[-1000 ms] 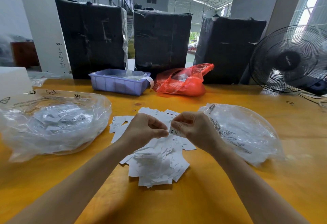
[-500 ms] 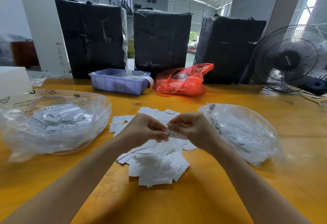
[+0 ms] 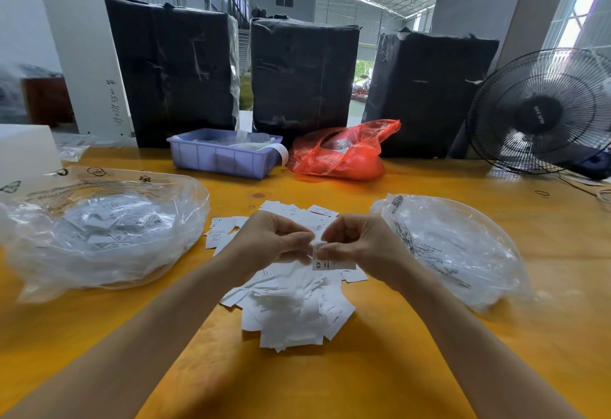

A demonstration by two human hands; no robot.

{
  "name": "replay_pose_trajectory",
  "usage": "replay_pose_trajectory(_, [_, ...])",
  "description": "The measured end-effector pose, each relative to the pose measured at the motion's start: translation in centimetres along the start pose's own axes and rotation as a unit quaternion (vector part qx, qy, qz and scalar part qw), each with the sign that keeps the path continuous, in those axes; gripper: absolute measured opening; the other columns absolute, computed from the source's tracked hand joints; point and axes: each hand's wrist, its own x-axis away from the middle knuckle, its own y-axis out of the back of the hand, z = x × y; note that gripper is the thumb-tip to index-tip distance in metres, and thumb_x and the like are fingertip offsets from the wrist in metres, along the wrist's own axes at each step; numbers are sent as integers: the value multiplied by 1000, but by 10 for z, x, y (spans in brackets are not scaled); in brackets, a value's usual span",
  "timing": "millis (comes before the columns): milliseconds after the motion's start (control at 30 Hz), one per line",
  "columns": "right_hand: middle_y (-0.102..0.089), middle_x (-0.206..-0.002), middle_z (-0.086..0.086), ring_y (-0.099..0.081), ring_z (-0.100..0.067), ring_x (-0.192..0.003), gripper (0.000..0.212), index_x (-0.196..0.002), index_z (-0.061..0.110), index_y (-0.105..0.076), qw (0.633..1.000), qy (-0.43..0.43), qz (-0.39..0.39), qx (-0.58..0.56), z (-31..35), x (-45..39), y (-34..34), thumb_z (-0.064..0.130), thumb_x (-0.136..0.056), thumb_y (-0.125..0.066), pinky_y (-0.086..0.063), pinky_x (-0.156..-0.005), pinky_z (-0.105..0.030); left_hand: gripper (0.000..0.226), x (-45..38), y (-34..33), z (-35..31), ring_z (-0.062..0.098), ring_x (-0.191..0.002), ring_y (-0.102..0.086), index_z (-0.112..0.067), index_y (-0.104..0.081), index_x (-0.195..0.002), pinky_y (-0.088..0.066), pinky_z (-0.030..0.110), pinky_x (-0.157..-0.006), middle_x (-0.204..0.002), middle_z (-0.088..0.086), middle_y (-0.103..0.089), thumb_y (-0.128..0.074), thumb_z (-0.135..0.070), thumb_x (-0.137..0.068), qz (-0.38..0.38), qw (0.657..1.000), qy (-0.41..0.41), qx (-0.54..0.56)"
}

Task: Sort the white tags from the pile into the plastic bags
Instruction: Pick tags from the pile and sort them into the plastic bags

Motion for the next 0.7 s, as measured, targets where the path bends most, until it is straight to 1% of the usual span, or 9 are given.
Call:
replay_pose_trajectory(100, [-66, -62, 4, -62, -9, -60, 24, -77, 15, -64, 1000, -6, 16, 6, -1, -1, -3, 5, -66, -82, -51, -61, -29, 11, -1, -2, 2, 11, -61, -70, 0, -70, -94, -52, 15, -56, -68, 6, -72, -64, -6, -86, -10, 1000, 0, -13])
replay_pose_trajectory(167, [-66, -63, 3, -63, -11, -61, 29, -82, 15, -63, 1000, -9, 29, 6, -1, -1, -4, 3, -65, -82, -51, -63, -33, 12, -2, -4, 3, 10, -63, -70, -2, -72, -93, -52, 15, -57, -72, 9, -72, -66, -9, -86, -13, 999, -5, -38])
replay_pose_trajectory(233, [-63, -67, 2, -60, -11, -62, 36, -88, 19, -61, 999, -9, 27, 15, 1, -1, -4, 4, -64, -84, -51, -65, -35, 10, -3, -5, 4, 8, -61, -68, -4, -73, -91, -53, 15, -57, -74, 10, -72, -66, -10, -86, -16, 998, -9, -54])
replay_pose_trajectory(333, [-52, -79, 2, -50, -4, -57, 49, -96, 25, -57, 999, -4, 24, 38, 4, 1, -4, 7, -61, -86, -51, -64, -34, 8, -2, -8, 4, 5, -58, -66, -5, -74, -87, -51, 14, -55, -72, 8, -71, -67, -9, -86, -8, 999, -9, -53])
replay_pose_trajectory(467, [-51, -90, -1, -53, -14, -62, 57, -109, 22, -52, 996, 11, 45, 79, 7, 5, -7, 8, -64, -85, -52, -60, -37, 6, 0, -11, 6, 6, -60, -66, -7, -74, -85, -52, 15, -57, -72, 9, -72, -69, -8, -84, 1, 998, -10, -62])
replay_pose_trajectory(500, [-52, -92, -1, -53, -16, -64, 58, -109, 21, -52, 996, 16, 34, 82, 7, 5, -8, 9, -63, -85, -52, -60, -36, 5, 0, -11, 6, 6, -59, -66, -8, -74, -83, -52, 15, -56, -71, 8, -72, -69, -7, -84, -4, 998, -10, -62])
replay_pose_trajectory(567, [-54, -95, -1, -57, -22, -68, 56, -108, 20, -52, 998, 19, -10, 61, 8, 3, -9, 12, -63, -85, -55, -64, -41, 6, -2, -10, 6, 5, -58, -66, -8, -74, -81, -50, 14, -53, -69, 6, -71, -69, -7, -84, -22, 999, -11, -45])
replay_pose_trajectory(633, [-58, -99, -3, -65, -28, -79, 50, -109, 19, -53, 998, 4, -50, 35, 6, 1, -8, 14, -69, -82, -58, -71, -44, 7, -3, -8, 5, 4, -58, -67, -9, -73, -79, -49, 13, -52, -68, 4, -71, -68, -7, -84, -49, 999, -7, -8])
replay_pose_trajectory(700, [-61, -99, -6, -66, -27, -87, 41, -108, 16, -55, 997, -22, -70, 2, 3, -2, -5, 15, -74, -78, -58, -76, -39, 10, -4, -8, 5, 4, -59, -68, -10, -72, -76, -49, 13, -52, -67, 2, -71, -68, -7, -84, -75, 997, -6, 31])
